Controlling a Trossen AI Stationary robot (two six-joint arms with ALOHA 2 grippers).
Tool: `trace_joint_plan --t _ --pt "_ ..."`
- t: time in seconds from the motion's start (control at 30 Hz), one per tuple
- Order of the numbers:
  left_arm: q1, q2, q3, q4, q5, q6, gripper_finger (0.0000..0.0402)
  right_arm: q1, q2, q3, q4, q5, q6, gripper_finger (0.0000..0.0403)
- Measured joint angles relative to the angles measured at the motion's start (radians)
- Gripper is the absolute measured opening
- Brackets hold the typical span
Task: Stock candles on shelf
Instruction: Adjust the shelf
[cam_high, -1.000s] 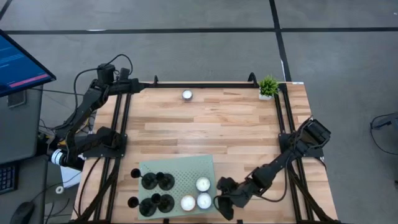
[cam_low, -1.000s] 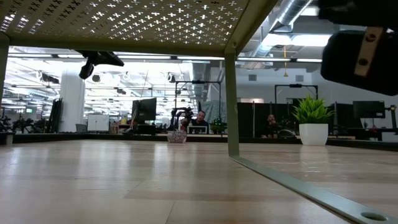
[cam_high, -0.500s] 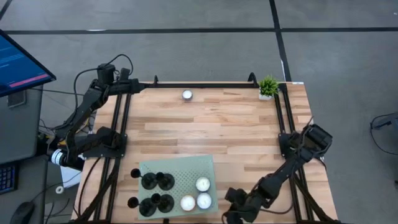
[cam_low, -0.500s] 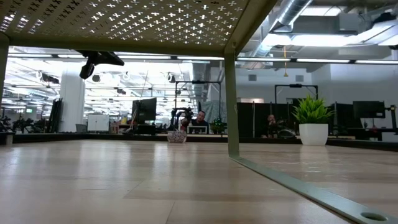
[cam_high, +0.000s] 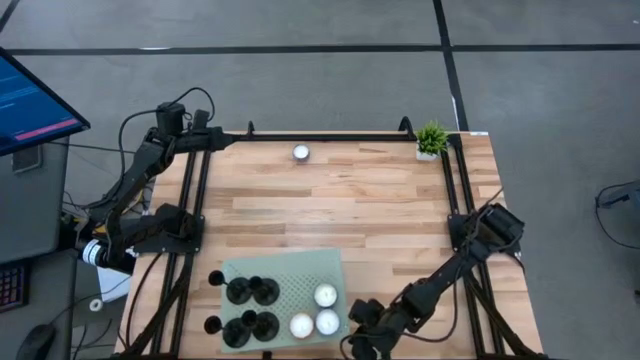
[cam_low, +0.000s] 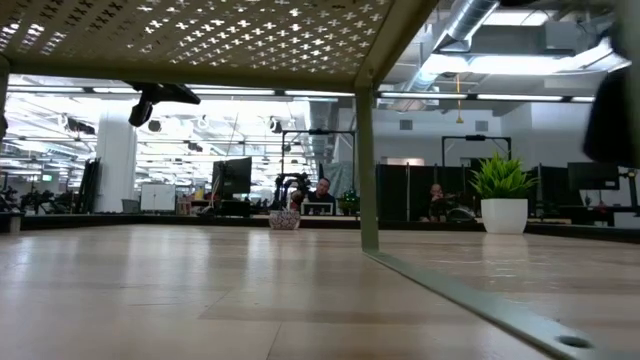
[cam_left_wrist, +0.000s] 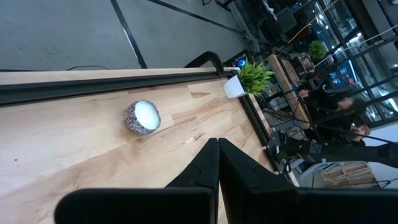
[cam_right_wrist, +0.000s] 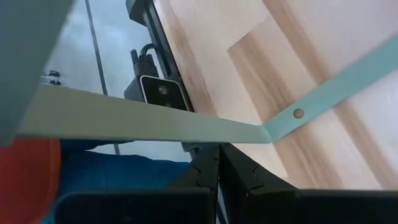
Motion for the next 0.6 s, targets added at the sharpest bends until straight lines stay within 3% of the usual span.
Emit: trace_joint_plan --t 0.6 --pt "0.000 0.000 0.000 0.000 0.010 0.008 0.0002 -0.133 0.002 0.000 0.010 -0.053 -0.209 0.0000"
